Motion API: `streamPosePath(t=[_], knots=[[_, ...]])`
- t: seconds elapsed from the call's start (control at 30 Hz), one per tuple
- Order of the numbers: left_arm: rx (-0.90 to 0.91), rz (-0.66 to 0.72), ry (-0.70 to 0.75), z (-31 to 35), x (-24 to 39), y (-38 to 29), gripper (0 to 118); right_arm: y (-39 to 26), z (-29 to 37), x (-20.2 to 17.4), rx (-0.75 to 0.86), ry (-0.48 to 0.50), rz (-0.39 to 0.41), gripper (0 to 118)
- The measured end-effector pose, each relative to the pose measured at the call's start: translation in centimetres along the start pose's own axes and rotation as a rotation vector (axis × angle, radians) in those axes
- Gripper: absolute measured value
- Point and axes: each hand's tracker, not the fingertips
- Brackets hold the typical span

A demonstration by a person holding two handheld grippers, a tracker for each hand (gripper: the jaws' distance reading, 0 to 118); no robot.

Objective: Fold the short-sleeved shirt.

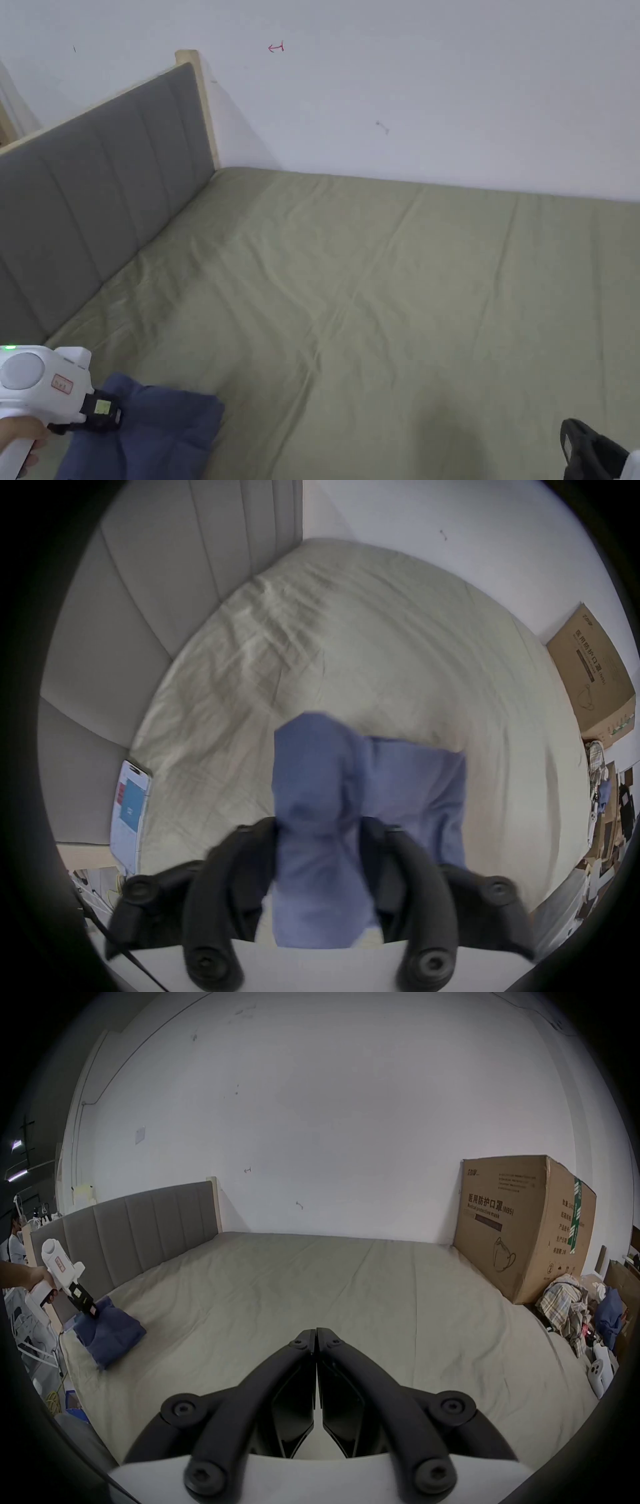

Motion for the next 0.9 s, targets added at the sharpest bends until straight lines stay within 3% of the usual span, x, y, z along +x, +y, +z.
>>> streamPosePath(t=[0.03, 0.1, 0.37, 0.63, 0.9], knots=[[0.048, -0.009, -0.007, 1.2, 0.4, -0.1, 74, 0.6, 0.5, 0.1, 0.011, 0.000, 0.000, 0], [0.119, -0.029, -0.007, 3.6, 1.4, -0.2, 86, 2.0, 1.8, 0.4, 0.035, 0.004, -0.008, 0], [0.358, -0.084, -0.013, 16.0, 10.1, -2.3, 86, 7.8, 7.3, 2.8, 0.158, -0.031, -0.008, 0], [0.865, -0.099, 0.012, 27.3, 18.9, -6.3, 86, 12.3, 11.7, 5.9, 0.292, -0.101, 0.039, 0], [1.219, -0.112, 0.081, 31.4, 30.3, -12.8, 86, 13.0, 13.5, 8.4, 0.332, -0.165, 0.068, 0]])
